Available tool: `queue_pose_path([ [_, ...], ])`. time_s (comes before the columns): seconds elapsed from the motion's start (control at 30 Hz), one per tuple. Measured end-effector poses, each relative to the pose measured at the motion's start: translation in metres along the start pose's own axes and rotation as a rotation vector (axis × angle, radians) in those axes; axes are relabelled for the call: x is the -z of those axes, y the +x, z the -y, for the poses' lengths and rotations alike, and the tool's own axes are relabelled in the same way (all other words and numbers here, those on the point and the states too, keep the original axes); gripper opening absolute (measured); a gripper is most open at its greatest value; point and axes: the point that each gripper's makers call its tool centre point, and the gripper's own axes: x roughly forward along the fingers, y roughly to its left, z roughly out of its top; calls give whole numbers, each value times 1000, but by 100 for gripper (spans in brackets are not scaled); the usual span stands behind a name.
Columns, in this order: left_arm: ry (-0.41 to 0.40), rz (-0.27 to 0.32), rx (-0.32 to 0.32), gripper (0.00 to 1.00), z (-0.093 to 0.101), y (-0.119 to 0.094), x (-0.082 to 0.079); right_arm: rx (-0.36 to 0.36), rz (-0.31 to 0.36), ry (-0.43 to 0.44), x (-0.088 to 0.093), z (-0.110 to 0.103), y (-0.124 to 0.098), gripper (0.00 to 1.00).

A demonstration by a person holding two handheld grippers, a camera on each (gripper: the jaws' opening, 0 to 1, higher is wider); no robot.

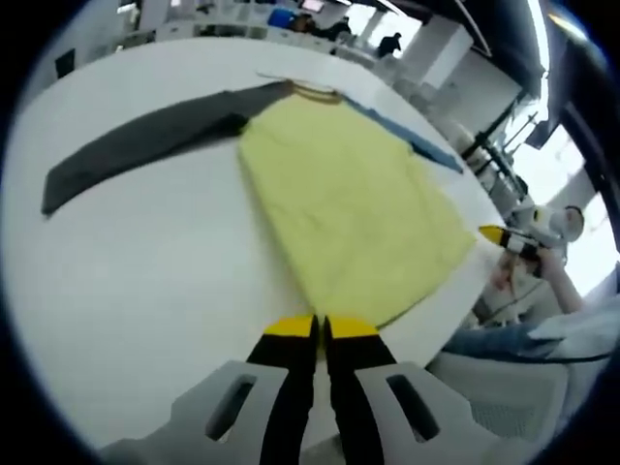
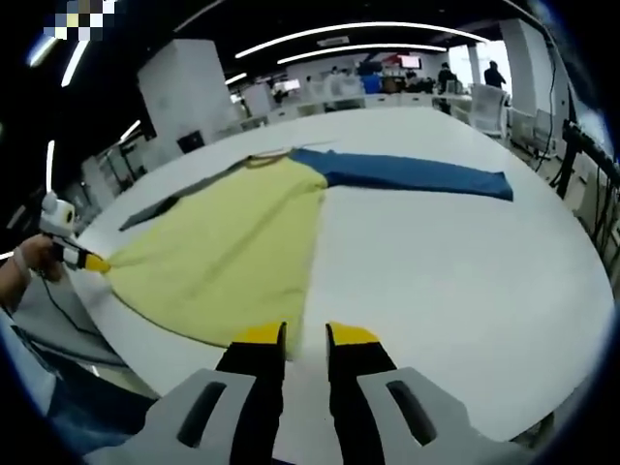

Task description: Fold the garment on the visible template until the final outline fits inside the template.

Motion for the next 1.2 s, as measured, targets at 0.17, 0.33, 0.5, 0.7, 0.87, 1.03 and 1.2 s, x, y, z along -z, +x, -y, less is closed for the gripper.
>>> queue_pose_path([
  [0.17,-5,0,3,0,0,0,0,-19,-13,-8,2,-8,8,16],
  [0.33,-8,-4,5,0,-1,0,1,-10,-44,-43,8,-10,14,16],
  [0.5,-15,-10,5,0,-2,1,3,-1,-41,-34,11,-5,15,4],
  [0.7,-19,-6,9,0,0,-5,0,-10,-13,-8,1,-10,4,3],
  [0.87,-9,-21,14,0,3,-9,-2,-18,53,41,-17,-11,-13,3],
  [1.03,7,-74,3,0,2,-3,8,-19,21,6,-11,-15,-14,3],
  [1.2,42,-136,-24,0,0,3,22,-17,-24,8,8,-14,-8,3],
])
